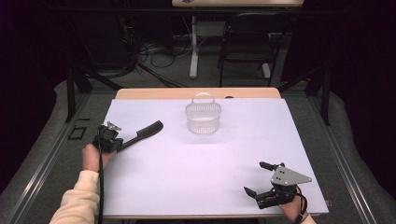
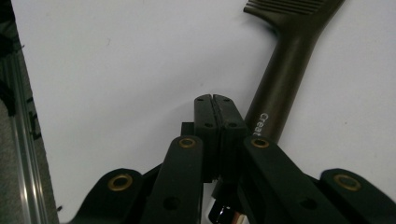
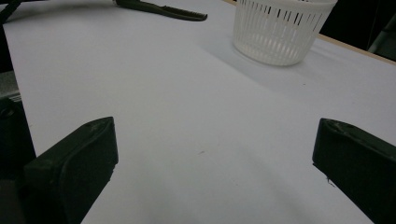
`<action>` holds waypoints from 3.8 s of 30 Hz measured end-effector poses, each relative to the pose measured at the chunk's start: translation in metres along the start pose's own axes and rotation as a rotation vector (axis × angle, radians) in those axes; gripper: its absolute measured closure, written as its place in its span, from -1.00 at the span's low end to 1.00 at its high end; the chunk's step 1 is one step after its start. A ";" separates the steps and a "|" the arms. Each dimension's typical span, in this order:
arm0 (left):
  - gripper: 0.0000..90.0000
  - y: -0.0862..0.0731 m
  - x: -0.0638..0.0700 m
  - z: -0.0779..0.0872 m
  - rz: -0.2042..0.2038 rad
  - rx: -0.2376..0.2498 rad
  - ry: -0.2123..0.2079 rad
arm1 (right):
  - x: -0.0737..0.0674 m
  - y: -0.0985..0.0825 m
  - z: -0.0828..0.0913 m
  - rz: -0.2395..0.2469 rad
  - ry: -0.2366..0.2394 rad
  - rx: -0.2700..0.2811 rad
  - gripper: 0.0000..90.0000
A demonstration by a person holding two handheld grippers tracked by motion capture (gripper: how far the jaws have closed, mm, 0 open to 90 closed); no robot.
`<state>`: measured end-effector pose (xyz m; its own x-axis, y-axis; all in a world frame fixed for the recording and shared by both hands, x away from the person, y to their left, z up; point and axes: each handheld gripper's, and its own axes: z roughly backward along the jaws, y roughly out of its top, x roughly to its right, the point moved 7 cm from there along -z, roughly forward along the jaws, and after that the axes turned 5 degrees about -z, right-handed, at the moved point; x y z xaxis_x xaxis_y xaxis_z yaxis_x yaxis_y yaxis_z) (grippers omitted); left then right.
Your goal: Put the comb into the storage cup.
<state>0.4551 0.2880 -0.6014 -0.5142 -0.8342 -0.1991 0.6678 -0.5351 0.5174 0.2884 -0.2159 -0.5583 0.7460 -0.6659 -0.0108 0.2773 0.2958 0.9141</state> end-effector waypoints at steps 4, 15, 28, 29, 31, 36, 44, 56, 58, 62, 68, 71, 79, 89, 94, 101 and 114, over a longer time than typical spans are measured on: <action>0.96 -0.004 -0.002 0.004 0.041 0.017 -0.021 | -0.002 0.000 0.000 0.010 0.008 0.000 -1.00; 0.77 -0.007 0.003 0.013 0.040 0.038 -0.026 | -0.002 0.001 0.000 0.013 0.011 0.000 -1.00; -0.55 0.011 -0.003 0.042 -0.001 0.162 0.069 | -0.004 0.002 -0.001 0.001 0.031 0.012 -1.00; -0.61 0.012 -0.002 0.043 -0.016 0.159 0.063 | -0.004 0.002 -0.001 0.001 0.033 0.012 -1.00; -0.70 0.013 0.000 0.042 -0.021 0.145 0.060 | -0.005 0.002 -0.001 0.005 0.034 0.011 -1.00; -1.00 0.013 0.002 0.042 -0.034 0.099 0.079 | -0.004 0.002 -0.001 0.000 0.034 0.009 -1.00; -1.00 0.020 0.007 0.038 -0.086 0.073 0.026 | -0.005 0.002 -0.002 0.003 0.034 0.003 -1.00; -1.00 0.047 0.018 0.028 -0.160 0.007 -0.043 | -0.004 0.000 -0.003 -0.003 0.039 -0.009 -1.00; -0.98 0.051 0.020 0.026 -0.174 -0.013 -0.055 | -0.004 0.000 -0.003 -0.005 0.041 -0.009 -1.00; -0.99 0.056 0.021 0.022 -0.167 -0.042 -0.050 | -0.004 0.000 -0.003 -0.005 0.037 -0.008 -1.00; -0.98 0.055 0.025 0.011 -0.187 -0.104 -0.065 | -0.005 -0.001 -0.003 0.005 0.037 -0.012 -1.00; -0.81 0.055 0.026 0.008 -0.190 -0.117 -0.074 | -0.004 -0.001 -0.003 0.003 0.038 -0.013 -1.00; -0.42 0.053 0.027 -0.001 -0.201 -0.171 -0.092 | -0.004 0.000 -0.003 0.006 0.035 -0.010 -1.00; 0.07 0.057 0.029 -0.005 -0.184 -0.205 -0.152 | -0.004 -0.001 -0.003 -0.001 0.035 -0.011 -1.00; 0.24 0.060 0.032 -0.007 -0.193 -0.245 -0.184 | -0.004 -0.001 -0.004 0.000 0.036 -0.013 -1.00; 0.38 0.056 0.031 -0.015 -0.179 -0.291 -0.207 | -0.004 -0.001 -0.004 -0.002 0.039 -0.011 -1.00; 0.58 0.055 0.030 -0.019 -0.211 -0.301 -0.221 | -0.004 -0.001 -0.004 -0.001 0.040 -0.014 -1.00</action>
<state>0.4865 0.2310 -0.5952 -0.7378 -0.6709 -0.0741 0.6458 -0.7335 0.2119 0.2876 -0.2112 -0.5609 0.7694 -0.6381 -0.0283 0.2863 0.3050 0.9083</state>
